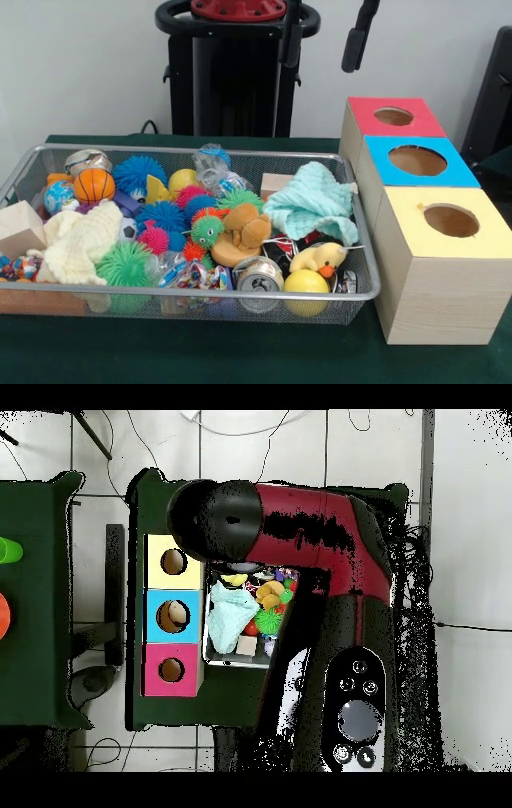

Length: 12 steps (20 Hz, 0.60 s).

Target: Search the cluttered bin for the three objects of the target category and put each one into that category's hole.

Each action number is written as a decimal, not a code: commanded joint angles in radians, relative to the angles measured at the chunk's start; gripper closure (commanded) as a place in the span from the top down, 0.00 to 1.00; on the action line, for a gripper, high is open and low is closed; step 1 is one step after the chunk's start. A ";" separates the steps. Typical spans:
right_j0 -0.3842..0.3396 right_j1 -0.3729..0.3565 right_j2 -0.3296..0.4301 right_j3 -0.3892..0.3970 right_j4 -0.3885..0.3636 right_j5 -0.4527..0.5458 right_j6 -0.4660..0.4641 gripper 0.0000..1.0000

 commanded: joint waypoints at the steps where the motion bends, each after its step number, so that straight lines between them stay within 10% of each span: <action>1: -0.036 0.039 0.090 0.173 0.025 -0.057 0.057 1.00; 12: -0.040 0.053 0.094 0.166 0.023 -0.056 0.049 1.00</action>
